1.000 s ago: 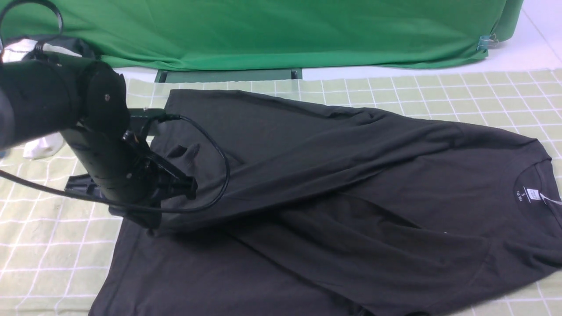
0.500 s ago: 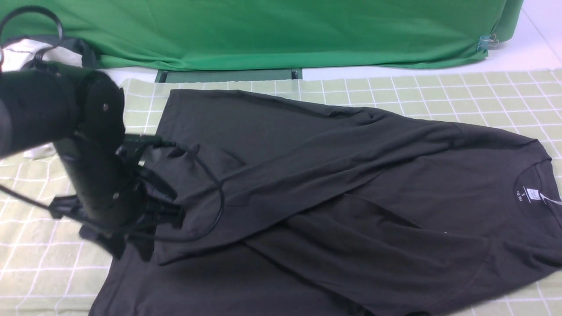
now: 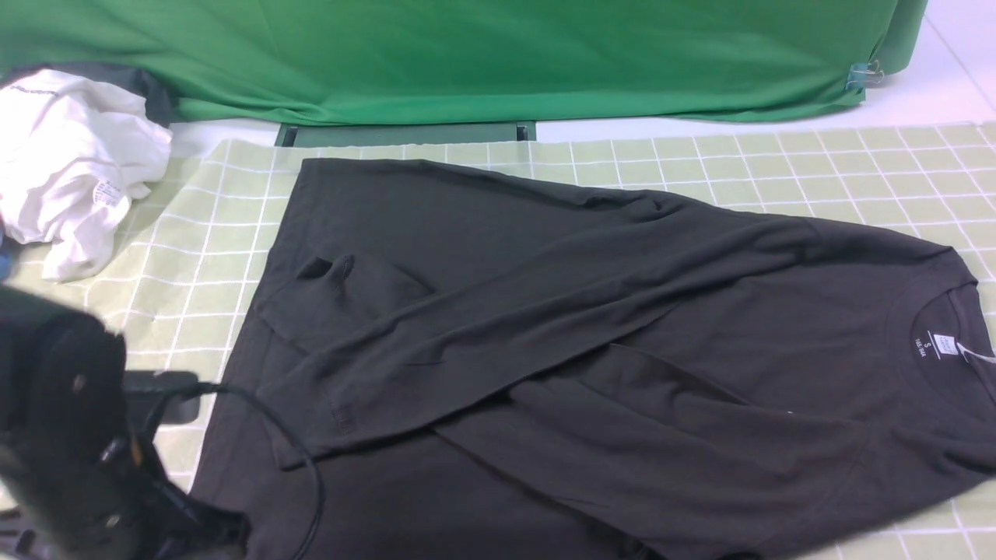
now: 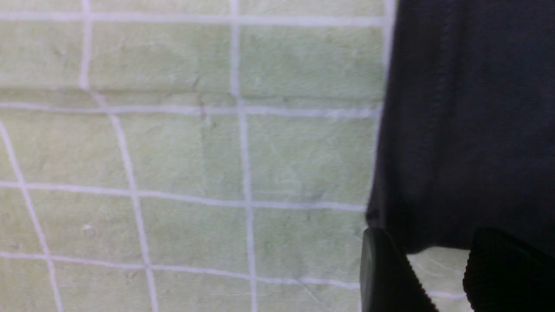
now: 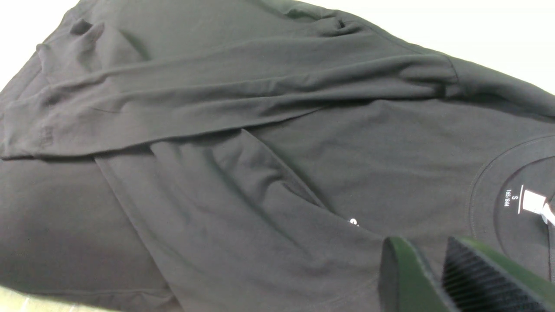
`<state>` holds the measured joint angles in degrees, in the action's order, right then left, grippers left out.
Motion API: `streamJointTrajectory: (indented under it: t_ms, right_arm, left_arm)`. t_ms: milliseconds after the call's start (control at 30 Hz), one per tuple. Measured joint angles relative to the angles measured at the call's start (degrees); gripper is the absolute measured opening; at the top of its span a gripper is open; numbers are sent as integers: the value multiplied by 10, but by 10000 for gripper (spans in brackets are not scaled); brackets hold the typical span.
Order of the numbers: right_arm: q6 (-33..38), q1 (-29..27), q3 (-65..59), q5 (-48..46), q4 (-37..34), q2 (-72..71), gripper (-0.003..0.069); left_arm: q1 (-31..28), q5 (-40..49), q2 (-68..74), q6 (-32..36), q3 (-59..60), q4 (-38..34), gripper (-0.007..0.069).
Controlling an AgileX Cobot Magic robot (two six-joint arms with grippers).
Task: Fold a long-sleeved shirt over a green coffee tablecloth.
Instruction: 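Grasp the near edge of the shirt at its hem and shoulder corners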
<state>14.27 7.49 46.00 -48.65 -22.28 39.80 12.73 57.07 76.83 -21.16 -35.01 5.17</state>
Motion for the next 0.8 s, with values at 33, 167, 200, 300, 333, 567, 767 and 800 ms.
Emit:
streamJointTrajectory:
  t_ms: [33,167,200,300,333,567,767,800]
  right_arm:
    - [0,0,0,0,0,0,143]
    - [0,0,0,0,0,0,143]
    - [0,0,0,0,0,0,143]
    - [0,0,0,0,0,0,143]
    - [0,0,0,0,0,0,143]
    - [23,0,12,-28,0,3,149]
    - [55,0,85,-151,-4,67,113]
    - [68,0,96,-171,-5,80,102]
  left_arm:
    - [0,-5,-1,-9,5,7,274]
    - [-1,-61,5,-41,30,12,337]
    - [-1,-63,6,-42,30,11,342]
    - [-1,-98,27,-43,32,-5,407]
    - [-1,-102,37,-45,32,-7,424]
    - [-1,-91,77,-63,22,-23,395]
    - [0,-101,74,-56,22,-43,91]
    - [0,-102,69,-54,22,-43,57]
